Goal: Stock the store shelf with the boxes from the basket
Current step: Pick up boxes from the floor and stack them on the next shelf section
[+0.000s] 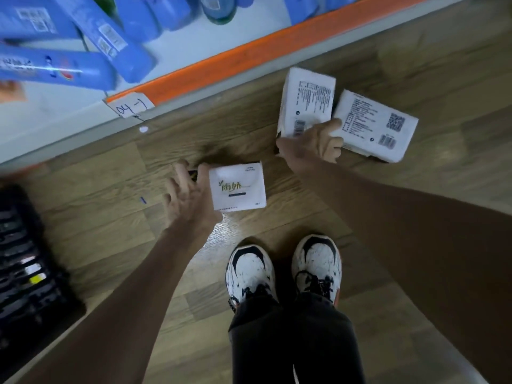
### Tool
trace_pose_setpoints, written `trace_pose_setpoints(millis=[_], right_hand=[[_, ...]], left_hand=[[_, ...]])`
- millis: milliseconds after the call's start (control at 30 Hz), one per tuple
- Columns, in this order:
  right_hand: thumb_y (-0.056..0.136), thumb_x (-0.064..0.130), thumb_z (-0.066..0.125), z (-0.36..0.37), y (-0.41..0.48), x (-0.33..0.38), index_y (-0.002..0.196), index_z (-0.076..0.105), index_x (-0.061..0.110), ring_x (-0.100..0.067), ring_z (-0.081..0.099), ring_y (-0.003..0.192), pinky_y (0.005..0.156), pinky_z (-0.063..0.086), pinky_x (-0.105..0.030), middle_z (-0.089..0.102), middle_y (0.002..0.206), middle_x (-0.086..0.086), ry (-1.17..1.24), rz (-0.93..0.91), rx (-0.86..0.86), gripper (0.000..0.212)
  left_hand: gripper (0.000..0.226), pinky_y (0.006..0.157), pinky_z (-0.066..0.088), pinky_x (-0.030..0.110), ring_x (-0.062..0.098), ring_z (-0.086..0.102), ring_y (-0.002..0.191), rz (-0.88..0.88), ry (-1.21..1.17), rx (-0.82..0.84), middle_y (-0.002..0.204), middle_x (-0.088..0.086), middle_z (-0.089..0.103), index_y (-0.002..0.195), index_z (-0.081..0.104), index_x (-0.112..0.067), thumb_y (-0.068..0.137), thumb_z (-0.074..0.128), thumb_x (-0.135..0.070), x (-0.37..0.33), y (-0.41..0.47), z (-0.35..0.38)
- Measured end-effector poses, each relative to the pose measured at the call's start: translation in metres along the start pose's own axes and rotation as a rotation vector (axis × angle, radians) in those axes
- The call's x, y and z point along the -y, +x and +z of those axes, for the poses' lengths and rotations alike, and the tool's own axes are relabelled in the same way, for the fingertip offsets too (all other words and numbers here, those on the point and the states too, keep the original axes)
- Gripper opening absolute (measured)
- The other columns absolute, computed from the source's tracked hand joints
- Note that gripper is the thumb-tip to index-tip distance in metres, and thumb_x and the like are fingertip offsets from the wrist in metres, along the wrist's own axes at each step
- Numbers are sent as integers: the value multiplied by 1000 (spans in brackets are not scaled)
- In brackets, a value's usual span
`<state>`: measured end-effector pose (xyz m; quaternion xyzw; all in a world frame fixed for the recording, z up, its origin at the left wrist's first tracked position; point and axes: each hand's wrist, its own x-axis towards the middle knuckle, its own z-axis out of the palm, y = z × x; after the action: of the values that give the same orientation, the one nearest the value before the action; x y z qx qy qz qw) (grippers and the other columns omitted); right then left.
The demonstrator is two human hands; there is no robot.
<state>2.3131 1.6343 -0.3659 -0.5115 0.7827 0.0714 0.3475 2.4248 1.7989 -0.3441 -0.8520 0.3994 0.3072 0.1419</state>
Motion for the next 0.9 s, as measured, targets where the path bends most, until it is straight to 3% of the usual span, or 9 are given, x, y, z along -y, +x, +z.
trace_pose_setpoints(millis=[100, 233, 433, 700, 900], right_hand=[[67, 40, 76, -33, -29, -16, 136, 17, 12, -32, 41, 120, 88, 38, -37, 37, 130, -16, -79, -10, 73, 95], [69, 40, 78, -97, -84, -28, 132, 20, 8, -34, 43, 122, 90, 42, -39, 40, 130, -17, -107, -42, 165, 92], [68, 36, 74, -240, -180, -7, 127, 26, 4, -34, 50, 110, 77, 46, -38, 44, 118, -15, -256, -244, 110, 82], [75, 40, 61, -498, -327, 58, 119, 37, 9, -28, 48, 114, 89, 41, -32, 45, 117, -9, -363, -534, 57, 59], [70, 51, 64, -649, -431, 102, 128, 30, 25, -19, 51, 117, 80, 43, -27, 41, 124, 3, -220, -597, 61, 73]], left_hand=[[102, 91, 47, 49, 40, 38, 118, -31, 25, 101, 134, 10, 24, 140, 22, -21, 62, 87, -33, 4, -38, -28], [89, 87, 49, 44, 37, 40, 113, -102, 26, 149, 128, 6, 27, 133, 30, -24, 63, 85, -32, 5, -94, -92], [88, 85, 49, 43, 35, 42, 113, -73, 18, 69, 125, 3, 30, 133, 30, -24, 64, 84, -37, -3, -185, -237], [83, 85, 51, 41, 32, 44, 112, 16, 14, -64, 125, 1, 27, 130, 28, -27, 67, 76, -50, -24, -349, -490], [97, 98, 43, 41, 33, 40, 124, -22, -212, -164, 135, 0, 25, 137, 25, -31, 58, 77, -53, -25, -452, -637]])
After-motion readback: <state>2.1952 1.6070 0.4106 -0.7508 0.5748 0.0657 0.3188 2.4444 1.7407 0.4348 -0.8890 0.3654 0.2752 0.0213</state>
